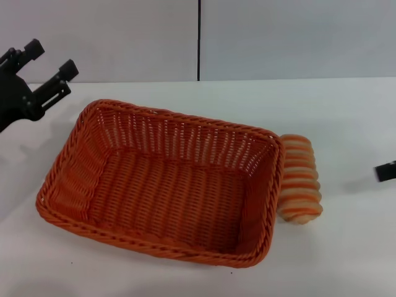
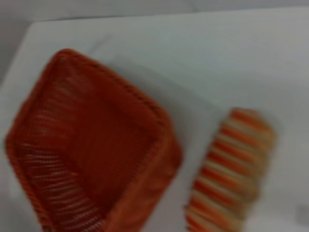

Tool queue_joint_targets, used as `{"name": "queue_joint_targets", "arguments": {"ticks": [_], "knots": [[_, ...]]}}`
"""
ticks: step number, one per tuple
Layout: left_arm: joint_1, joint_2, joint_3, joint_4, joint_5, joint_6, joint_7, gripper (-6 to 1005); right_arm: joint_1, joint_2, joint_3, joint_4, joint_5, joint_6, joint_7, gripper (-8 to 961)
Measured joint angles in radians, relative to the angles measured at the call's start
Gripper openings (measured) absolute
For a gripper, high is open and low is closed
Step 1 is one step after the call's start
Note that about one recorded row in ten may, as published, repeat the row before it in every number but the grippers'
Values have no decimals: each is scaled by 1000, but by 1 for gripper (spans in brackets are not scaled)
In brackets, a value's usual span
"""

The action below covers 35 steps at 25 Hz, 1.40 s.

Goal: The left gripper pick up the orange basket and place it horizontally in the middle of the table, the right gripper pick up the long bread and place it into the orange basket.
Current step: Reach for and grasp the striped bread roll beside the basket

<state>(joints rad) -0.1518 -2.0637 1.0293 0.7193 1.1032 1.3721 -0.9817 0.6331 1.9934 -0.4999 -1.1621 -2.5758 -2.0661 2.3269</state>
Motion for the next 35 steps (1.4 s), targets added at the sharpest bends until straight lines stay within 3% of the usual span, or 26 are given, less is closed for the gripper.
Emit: {"name": "queue_joint_targets", "arguments": {"ticks": [10,18,25,35], "knots": [[11,1,-4,-31,-26,31,32,762,57,-7,-146,276,-33,246,67,714],[3,3,-5,-59,-26,36,52,761,127,-10,-176,465,-29,353,43,698],[3,3,-7,-59,-27,43,61,759,158,-4,-222,549,-31,431,74,664],[11,4,-45,-62,-28,100,61,758,161,-1,-267,564,-30,506,146,616]]}}
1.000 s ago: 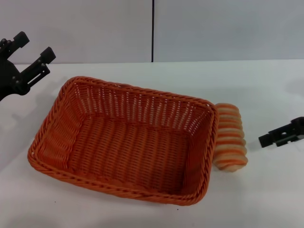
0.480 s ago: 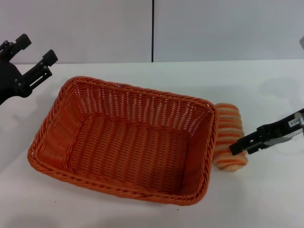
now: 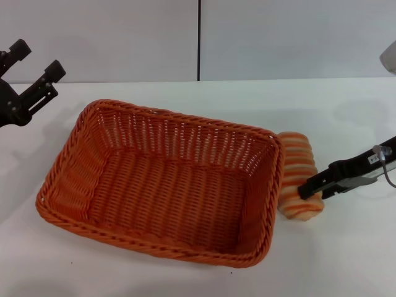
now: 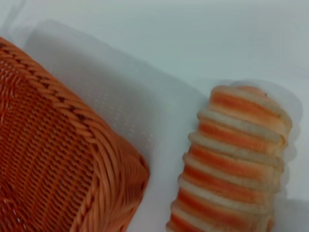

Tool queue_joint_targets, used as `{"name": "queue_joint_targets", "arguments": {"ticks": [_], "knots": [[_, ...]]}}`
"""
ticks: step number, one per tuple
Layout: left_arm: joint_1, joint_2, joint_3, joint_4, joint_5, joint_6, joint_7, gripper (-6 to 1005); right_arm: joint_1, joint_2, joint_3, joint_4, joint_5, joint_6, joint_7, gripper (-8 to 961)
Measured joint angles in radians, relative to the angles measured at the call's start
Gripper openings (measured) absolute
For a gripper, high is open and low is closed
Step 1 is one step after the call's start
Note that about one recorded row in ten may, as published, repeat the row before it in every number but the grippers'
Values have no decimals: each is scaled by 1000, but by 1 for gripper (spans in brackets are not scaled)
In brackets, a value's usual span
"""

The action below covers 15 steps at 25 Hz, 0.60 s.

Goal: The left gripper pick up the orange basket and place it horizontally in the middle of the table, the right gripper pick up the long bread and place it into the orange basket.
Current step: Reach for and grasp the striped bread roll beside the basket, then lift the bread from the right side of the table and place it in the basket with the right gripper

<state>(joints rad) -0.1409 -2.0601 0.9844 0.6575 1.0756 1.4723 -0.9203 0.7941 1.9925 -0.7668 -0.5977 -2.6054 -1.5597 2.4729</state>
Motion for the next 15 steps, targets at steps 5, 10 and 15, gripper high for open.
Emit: {"name": "queue_joint_targets", "arguments": {"ticks": [5,10,15], "knots": [[-3,0,-17,-19,-1,22,0,757,2,8,6,3,3,22,4,592],[-2,0,-21,-24,-1,31,0,757,-5,17,6,3,43,32,-20,425],[-4,0,-25,-31,-1,38,0,757,-44,38,15,-86,63,40,-14,387]]}}
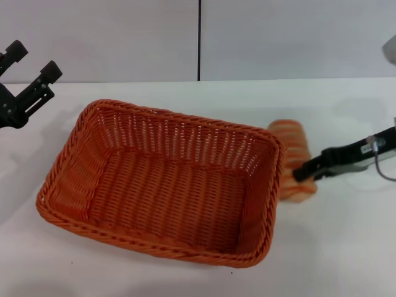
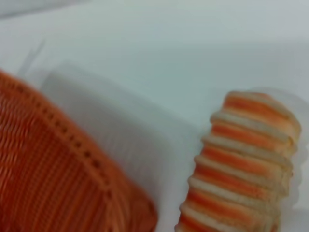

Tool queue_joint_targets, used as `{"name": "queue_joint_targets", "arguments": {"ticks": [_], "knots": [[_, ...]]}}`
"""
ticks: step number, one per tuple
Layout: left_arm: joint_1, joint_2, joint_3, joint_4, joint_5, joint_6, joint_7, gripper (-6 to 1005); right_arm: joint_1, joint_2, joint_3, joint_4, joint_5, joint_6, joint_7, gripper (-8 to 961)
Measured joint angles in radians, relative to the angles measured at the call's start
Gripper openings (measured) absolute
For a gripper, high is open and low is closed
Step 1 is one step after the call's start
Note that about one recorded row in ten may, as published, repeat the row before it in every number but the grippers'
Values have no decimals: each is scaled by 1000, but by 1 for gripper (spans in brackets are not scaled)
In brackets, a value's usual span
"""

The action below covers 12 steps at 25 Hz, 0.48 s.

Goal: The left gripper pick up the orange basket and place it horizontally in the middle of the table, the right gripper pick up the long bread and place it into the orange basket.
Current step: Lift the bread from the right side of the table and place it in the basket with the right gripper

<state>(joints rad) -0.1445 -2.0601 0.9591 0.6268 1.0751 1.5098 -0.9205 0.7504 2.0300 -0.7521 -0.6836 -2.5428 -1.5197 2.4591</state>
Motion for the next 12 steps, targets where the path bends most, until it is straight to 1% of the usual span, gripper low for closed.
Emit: {"name": "queue_joint_targets", "arguments": {"ticks": [1,3,4,5,6,9,10,11,12], "knots": [[-1,0,-2,-2,0,0,0,757,-22,12,2,-51,5,1,14,379],[-3,0,-9,-4,0,1,-1,757,-65,28,2,-157,13,0,49,369],[-4,0,-10,-4,0,1,-1,757,-101,38,-3,-244,14,-11,72,365],[-4,0,-10,-4,0,1,-1,757,-101,38,-3,-244,14,-11,72,360],[-5,0,-10,-4,0,1,-2,757,-129,41,-5,-315,15,-33,87,355],[-19,0,-11,-19,0,-10,-1,757,-150,41,-5,-414,17,-76,98,341],[-19,0,-11,-19,0,-10,-1,757,-150,41,-5,-414,17,-76,98,336],[-30,-1,-11,-34,0,-13,-1,757,-153,40,-6,-451,18,-94,100,331],[-60,0,-14,-67,1,-14,5,757,-154,41,-7,-515,21,-134,103,324]]}}
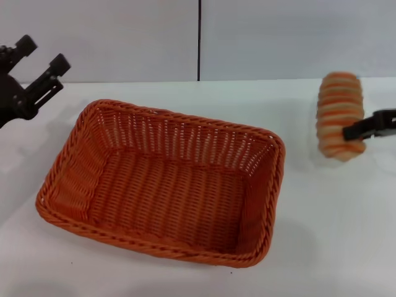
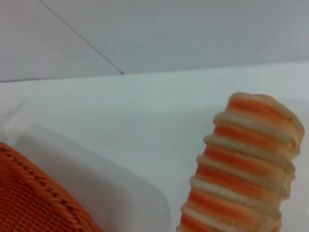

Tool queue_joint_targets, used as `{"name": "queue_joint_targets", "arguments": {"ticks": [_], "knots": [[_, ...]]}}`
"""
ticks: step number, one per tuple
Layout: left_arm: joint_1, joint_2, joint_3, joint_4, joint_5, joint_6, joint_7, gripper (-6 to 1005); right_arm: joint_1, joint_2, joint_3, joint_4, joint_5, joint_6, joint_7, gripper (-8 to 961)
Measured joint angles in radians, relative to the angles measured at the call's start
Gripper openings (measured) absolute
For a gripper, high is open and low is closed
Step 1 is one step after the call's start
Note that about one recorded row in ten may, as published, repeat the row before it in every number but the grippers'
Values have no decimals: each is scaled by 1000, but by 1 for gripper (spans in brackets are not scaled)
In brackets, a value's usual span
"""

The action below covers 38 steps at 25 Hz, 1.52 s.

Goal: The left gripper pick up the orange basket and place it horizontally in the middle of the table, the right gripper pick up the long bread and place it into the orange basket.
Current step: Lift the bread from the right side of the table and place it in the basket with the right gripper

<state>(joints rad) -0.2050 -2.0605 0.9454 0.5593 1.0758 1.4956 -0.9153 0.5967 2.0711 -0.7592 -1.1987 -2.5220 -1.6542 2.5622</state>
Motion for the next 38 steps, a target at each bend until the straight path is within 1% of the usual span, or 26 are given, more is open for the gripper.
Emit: {"name": "queue_joint_targets", "arguments": {"ticks": [2,3,4,6,7,8,10,11,12,13,14,16,17,18,22,26,27,28,29,30,32,35,38], "knots": [[-8,0,-1,-8,1,0,4,757,4,1,-19,-78,15,-37,16,310],[-8,0,-1,-8,1,0,4,757,4,1,-19,-78,15,-37,16,303],[-14,0,-3,-14,1,0,10,757,7,1,-33,-109,24,-46,25,296],[-24,0,-3,-24,4,-2,26,756,12,0,-90,-195,47,-73,52,280],[-27,0,-3,-25,5,-5,30,756,31,-1,-138,-261,75,-104,70,271],[-27,0,-3,-25,5,-5,30,756,31,-1,-138,-261,75,-104,70,262],[-27,0,-4,-25,3,-7,31,756,70,-2,-172,-287,123,-143,77,244],[-28,0,-4,-25,1,-8,31,756,92,-2,-183,-275,146,-155,77,221],[-29,0,-5,-25,1,-8,31,756,136,-2,-210,-223,197,-172,73,198],[-29,0,-5,-25,1,-8,31,756,136,-2,-210,-223,197,-172,73,191],[-29,0,-5,-25,1,-9,32,756,158,-3,-225,-183,225,-174,64,184],[-28,-1,-6,-25,1,-10,32,756,194,-3,-261,-91,273,-173,39,169],[-25,-1,-7,-23,1,-10,33,756,224,-3,-301,8,318,-167,12,162],[-25,-1,-7,-23,1,-10,33,756,224,-3,-301,8,318,-167,12,161],[-19,1,-9,-21,1,-11,33,756,273,1,-373,169,402,-147,-33,156],[-13,1,-11,-20,0,-11,33,756,284,2,-404,212,417,-135,-46,152],[-10,1,-17,-20,0,-9,33,756,290,2,-426,242,429,-126,-53,150],[-10,1,-17,-20,0,-9,33,756,290,2,-426,242,429,-126,-53,149],[-8,1,-20,-20,0,-6,32,756,305,3,-436,284,439,-124,-68,148],[-8,1,-20,-20,0,-6,32,756,305,3,-436,284,439,-124,-68,147],[-8,1,-20,-20,0,-6,32,756,316,3,-432,332,441,-110,-84,144],[9,0,-21,-18,0,15,32,756,312,2,-428,339,441,-93,-87,141],[20,0,-23,-18,0,22,31,757,309,0,-424,341,441,-86,-90,186]]}}
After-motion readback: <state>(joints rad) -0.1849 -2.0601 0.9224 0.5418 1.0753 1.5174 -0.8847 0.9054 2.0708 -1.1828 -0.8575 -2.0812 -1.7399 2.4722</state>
